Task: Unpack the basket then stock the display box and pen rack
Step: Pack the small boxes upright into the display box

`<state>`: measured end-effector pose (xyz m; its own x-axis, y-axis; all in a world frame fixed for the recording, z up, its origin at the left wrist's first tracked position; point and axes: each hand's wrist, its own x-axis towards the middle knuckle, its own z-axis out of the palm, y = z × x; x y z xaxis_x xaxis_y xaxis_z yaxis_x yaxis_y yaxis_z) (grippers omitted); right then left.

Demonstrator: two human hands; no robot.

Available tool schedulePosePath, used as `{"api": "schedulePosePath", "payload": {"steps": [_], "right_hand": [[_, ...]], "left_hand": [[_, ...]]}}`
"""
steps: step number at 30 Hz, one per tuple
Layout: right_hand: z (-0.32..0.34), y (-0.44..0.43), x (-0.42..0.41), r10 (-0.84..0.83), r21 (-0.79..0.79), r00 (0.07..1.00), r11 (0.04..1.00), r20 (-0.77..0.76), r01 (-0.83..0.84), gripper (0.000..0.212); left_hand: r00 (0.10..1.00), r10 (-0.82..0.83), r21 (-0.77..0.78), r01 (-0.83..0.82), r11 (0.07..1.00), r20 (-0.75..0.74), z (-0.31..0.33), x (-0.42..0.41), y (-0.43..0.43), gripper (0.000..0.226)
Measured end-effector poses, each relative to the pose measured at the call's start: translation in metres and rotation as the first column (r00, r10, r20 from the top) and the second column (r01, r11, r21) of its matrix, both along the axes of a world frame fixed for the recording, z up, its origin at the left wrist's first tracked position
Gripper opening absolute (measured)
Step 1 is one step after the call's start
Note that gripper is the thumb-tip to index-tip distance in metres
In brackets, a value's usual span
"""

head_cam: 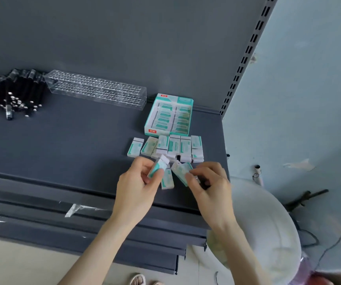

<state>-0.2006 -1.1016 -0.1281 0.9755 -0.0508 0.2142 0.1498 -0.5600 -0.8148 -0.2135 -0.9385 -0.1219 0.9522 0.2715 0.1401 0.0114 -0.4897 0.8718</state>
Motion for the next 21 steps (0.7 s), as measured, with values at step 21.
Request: {"api": "schedulePosePath", "payload": {"steps": [21], "right_hand": [[0.052,0.064,0.114,0.196,0.490,0.980,0.858,-0.034,-0.154,0.012]], "left_hand": [[0.928,-0.372,-0.569,0.294,0.768,-0.023,0.037,0.133,0.079,0.028]]}}
